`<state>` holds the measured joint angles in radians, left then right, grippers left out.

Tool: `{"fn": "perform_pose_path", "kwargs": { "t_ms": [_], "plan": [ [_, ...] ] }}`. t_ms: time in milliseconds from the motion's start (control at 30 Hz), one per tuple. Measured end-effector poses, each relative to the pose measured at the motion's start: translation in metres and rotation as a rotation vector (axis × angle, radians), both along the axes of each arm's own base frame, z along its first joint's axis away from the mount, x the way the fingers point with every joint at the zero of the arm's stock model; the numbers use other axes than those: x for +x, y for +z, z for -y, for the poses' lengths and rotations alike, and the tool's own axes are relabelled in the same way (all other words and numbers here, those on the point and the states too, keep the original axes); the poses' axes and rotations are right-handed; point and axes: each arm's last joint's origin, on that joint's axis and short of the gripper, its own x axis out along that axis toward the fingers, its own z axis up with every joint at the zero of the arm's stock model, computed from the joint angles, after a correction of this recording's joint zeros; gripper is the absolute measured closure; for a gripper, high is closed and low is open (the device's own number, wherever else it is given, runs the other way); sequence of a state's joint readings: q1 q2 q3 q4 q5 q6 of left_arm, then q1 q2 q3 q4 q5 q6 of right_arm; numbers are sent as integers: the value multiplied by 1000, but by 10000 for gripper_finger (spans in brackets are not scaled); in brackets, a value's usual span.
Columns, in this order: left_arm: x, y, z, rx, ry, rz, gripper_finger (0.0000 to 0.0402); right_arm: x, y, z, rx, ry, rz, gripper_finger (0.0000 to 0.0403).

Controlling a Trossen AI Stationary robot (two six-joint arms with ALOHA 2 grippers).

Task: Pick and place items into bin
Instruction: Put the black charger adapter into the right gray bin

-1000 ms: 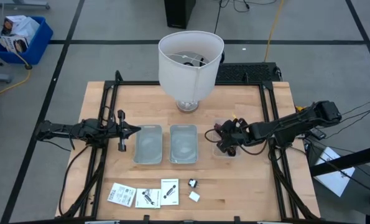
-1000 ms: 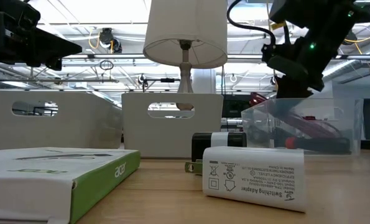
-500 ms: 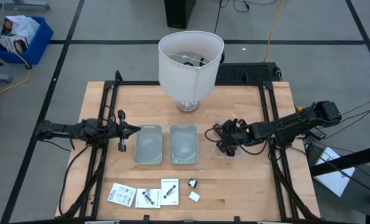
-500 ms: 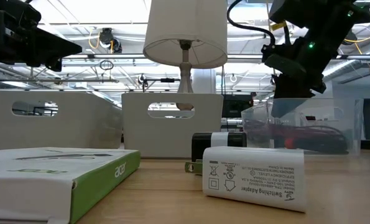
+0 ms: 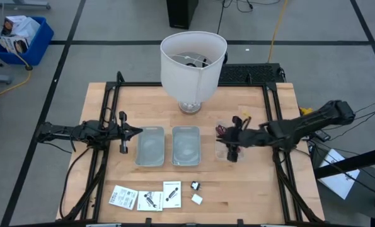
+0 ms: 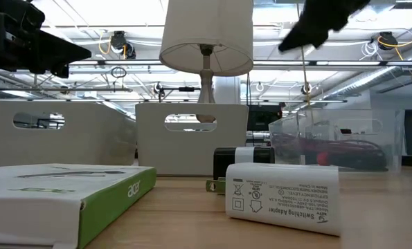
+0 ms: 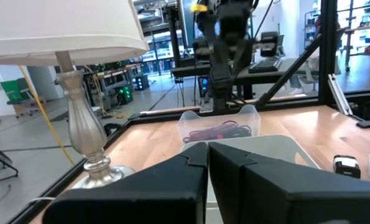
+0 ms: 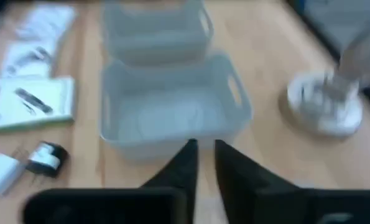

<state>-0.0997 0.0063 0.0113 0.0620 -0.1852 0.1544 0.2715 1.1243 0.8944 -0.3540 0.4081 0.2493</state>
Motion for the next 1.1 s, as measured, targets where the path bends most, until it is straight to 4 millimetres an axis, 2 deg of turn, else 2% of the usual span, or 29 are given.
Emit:
{"fn": "perform_pose_path", "kwargs": {
  "t_ms": [67,233,400,600,767,933,1100],
  "plan": [
    [0,0,0,-9,-1,0,380,-7,5,-3,-53,18,77,393],
    [0,0,0,-20,-1,2,380,-27,2,-4,-76,127,218,400],
    [0,0,0,45,3,-2,380,-42,-24,2,-94,139,338,402],
    [0,3,0,12,1,25,380,-56,-58,6,-132,182,499,402],
    [0,2,0,-36,-3,29,380,-72,-91,12,-135,227,511,403],
    [2,1,1,-37,-33,-10,396,-85,-105,23,-115,168,530,403],
    [10,17,5,-54,-64,-28,398,-91,-103,31,-92,196,589,403]
  ]
}}
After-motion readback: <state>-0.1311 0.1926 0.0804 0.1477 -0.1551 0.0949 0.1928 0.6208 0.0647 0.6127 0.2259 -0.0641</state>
